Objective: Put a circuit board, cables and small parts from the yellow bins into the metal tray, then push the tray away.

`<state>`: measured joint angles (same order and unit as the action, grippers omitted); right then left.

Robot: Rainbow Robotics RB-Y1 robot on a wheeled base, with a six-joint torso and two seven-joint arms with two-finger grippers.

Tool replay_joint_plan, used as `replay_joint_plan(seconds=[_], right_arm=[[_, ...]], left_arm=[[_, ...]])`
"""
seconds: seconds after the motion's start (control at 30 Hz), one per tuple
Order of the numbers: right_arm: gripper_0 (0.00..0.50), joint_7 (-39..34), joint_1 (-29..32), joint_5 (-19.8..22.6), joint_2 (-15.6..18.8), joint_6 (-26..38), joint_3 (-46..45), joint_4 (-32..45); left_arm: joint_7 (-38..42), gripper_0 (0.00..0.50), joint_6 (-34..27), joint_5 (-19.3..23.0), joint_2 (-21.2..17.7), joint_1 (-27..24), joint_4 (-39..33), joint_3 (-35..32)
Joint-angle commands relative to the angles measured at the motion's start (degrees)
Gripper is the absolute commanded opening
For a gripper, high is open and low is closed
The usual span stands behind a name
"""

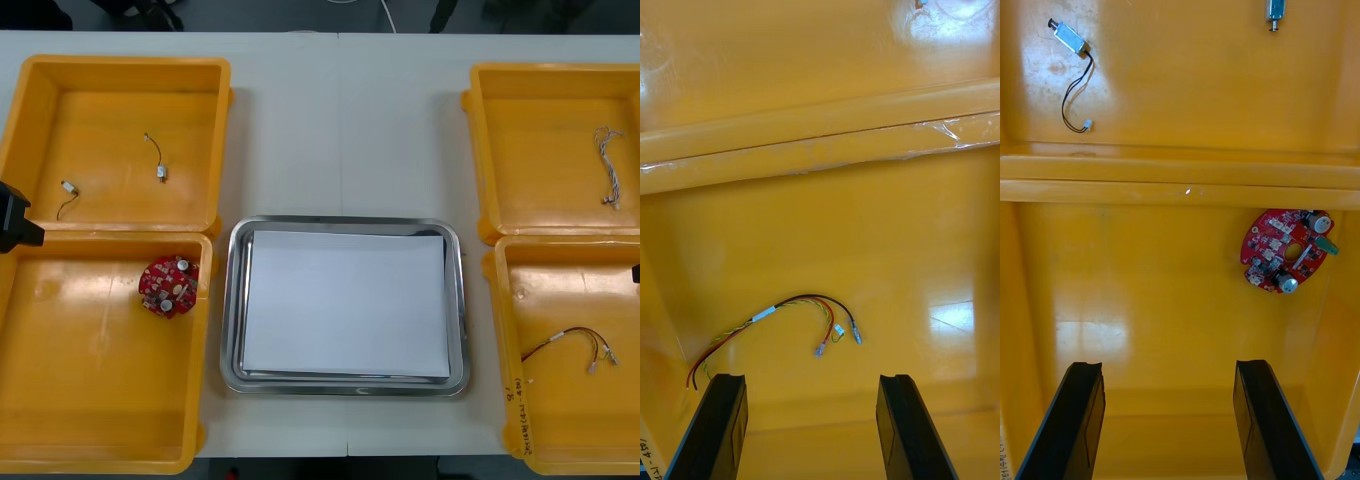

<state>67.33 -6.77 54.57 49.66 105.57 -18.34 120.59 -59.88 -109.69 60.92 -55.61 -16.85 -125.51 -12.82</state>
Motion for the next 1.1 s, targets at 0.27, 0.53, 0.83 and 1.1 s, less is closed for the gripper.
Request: replay_joint_plan(seconds=[0.27,0.53,0.83,1.1], right_arm=[[0.5,1.0,0.8,-0.2,2.6,0.3,-2.0,0.3],[0.5,1.0,0.8,-0.2,2.6,0.3,-2.0,0.3],[0.5,1.0,0.8,-0.2,2.6,0.3,-2.0,0.3],[0.5,1.0,0.8,-0.2,2.6,0.3,-2.0,0.3]], left_arm=[[-5.9,0.5,-0.3,-0.4,-2.7,0.8,-1.2,-1.6],[-5.9,0.5,-0.3,-0.4,-2.7,0.8,-1.2,-1.6],[-5.9,0.5,-0.3,-0.4,-2.7,0.8,-1.2,-1.6],[-5.9,0.5,-0.3,-0.4,-2.7,0.8,-1.2,-1.6]])
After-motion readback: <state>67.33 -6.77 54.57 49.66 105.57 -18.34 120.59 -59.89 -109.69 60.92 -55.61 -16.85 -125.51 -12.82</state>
